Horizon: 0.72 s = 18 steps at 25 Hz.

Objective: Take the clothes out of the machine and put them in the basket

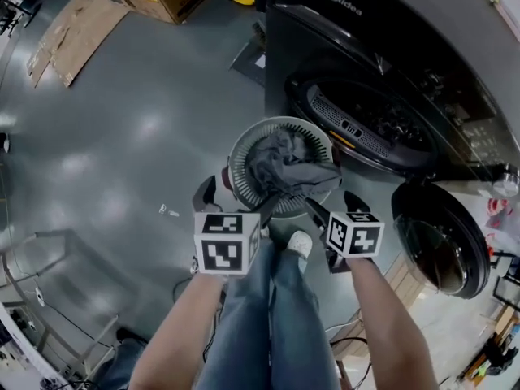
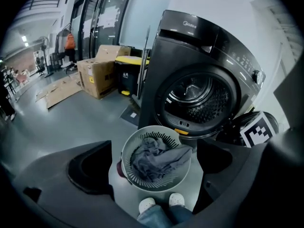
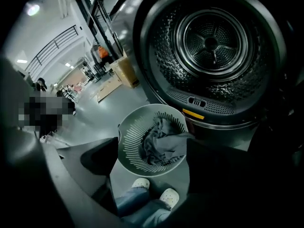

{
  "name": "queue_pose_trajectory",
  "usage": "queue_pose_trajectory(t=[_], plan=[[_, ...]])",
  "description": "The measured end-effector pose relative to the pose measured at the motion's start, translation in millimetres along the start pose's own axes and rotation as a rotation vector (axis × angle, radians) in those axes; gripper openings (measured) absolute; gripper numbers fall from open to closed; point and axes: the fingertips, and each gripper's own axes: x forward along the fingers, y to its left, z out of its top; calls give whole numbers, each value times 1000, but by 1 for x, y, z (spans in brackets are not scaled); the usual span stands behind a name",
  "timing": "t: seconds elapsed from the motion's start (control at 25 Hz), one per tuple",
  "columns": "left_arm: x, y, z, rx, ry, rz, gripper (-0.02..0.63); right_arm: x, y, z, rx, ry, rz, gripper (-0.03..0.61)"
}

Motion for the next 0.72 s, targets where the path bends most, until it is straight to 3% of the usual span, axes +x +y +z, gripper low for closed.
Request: queue_pose_trajectory(t=[0.28,0.64,0.68,0.72], plan=[[76,-12,-30,39,31,-42,563,77,-77,-28,-16,22,-124,416],[125,-4,-56,80,69,-58,563,135,-135,-48,69,86,-232,387],[126,-2,-57,81,73,-56,563,136,-137,-50,91,100,-232,359],[126,0,-58,81,77,-53,563,134,-138,-51,112,109,-230,136]])
